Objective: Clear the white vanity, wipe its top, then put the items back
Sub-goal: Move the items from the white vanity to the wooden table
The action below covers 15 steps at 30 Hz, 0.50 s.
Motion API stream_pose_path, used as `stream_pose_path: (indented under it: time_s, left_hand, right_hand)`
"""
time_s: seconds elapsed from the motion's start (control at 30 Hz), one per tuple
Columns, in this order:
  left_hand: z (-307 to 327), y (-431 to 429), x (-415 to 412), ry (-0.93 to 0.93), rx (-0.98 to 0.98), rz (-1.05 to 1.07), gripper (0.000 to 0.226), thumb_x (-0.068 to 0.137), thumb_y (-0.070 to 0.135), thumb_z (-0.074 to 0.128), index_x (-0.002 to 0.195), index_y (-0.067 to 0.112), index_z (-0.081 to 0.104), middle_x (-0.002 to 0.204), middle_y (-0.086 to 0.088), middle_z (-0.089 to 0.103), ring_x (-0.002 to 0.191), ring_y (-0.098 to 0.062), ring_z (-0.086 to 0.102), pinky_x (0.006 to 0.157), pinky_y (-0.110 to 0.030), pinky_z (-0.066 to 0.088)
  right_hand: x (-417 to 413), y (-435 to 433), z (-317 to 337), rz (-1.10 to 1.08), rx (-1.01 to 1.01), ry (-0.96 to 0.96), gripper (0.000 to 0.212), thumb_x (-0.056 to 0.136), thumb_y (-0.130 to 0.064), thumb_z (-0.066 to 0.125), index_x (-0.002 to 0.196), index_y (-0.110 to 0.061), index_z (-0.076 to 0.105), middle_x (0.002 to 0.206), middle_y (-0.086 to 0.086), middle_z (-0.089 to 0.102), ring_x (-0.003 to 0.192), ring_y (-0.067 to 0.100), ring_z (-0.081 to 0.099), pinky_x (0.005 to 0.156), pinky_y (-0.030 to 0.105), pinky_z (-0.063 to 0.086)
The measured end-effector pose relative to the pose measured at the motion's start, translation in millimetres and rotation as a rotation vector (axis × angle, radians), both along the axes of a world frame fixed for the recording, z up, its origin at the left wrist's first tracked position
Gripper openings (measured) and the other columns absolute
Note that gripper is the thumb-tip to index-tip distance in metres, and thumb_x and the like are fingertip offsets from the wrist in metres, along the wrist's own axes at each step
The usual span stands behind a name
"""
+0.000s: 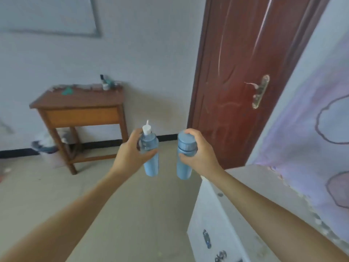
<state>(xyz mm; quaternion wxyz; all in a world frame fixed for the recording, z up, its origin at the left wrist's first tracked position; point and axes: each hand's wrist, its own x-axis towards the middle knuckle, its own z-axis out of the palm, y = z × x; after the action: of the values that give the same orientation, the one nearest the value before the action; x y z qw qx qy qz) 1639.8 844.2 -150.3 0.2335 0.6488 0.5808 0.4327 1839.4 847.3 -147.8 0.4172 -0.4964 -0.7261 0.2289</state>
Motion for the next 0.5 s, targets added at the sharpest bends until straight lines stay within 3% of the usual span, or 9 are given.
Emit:
stream_pose_path:
  time_s: [0.1, 0.2, 0.3, 0.4, 0.5]
  left_hand:
    - [17, -6, -88, 0.050, 0.047, 0.187, 0.043, 0.076, 0.023, 0.072, 0.110, 0.022, 0.046, 0.081, -0.011, 0.060, 0.066, -0.024, 0.053, 0.061, -0.038, 0.047]
    - [26, -14, -153, 0.066, 0.080, 0.351, 0.053, 0.075, 0.026, 0.071, 0.122, 0.023, 0.045, 0.073, 0.006, 0.050, 0.065, -0.018, 0.049, 0.057, -0.031, 0.043]
    - [31, -15, -199, 0.041, 0.086, 0.461, 0.052, 0.076, 0.025, 0.071, 0.121, 0.022, 0.045, 0.083, -0.001, 0.058, 0.073, -0.022, 0.055, 0.056, -0.029, 0.041]
    - [33, -3, -229, -0.001, 0.100, 0.547, 0.052, 0.076, 0.023, 0.071, 0.120, 0.023, 0.044, 0.089, -0.013, 0.064, 0.080, -0.030, 0.060, 0.065, -0.041, 0.049]
    - [38, 23, -245, -0.038, 0.129, 0.592, 0.060, 0.075, 0.024, 0.072, 0.126, 0.022, 0.040, 0.088, -0.006, 0.065, 0.079, -0.027, 0.060, 0.070, -0.040, 0.051]
  right_hand:
    - [-83, 29, 17, 0.144, 0.011, 0.005, 0.055, 0.075, -0.008, 0.071, 0.122, -0.019, 0.045, 0.117, 0.001, 0.052, 0.102, 0.015, 0.050, 0.083, 0.021, 0.038]
    - [-152, 49, 23, 0.263, 0.000, 0.016, 0.055, 0.075, -0.007, 0.071, 0.121, -0.020, 0.043, 0.113, -0.004, 0.049, 0.101, 0.014, 0.049, 0.083, 0.022, 0.040]
    - [-204, 68, 26, 0.390, -0.024, 0.035, 0.054, 0.076, -0.006, 0.071, 0.114, -0.028, 0.039, 0.112, -0.010, 0.046, 0.100, 0.012, 0.048, 0.075, 0.015, 0.042]
    - [-246, 92, 30, 0.482, -0.026, 0.078, 0.055, 0.076, -0.005, 0.070, 0.109, -0.033, 0.036, 0.105, -0.020, 0.044, 0.099, 0.012, 0.047, 0.071, 0.012, 0.041]
    - [-277, 125, 36, 0.510, -0.015, 0.145, 0.055, 0.076, -0.006, 0.071, 0.109, -0.033, 0.035, 0.101, -0.026, 0.040, 0.096, 0.013, 0.047, 0.068, 0.014, 0.043]
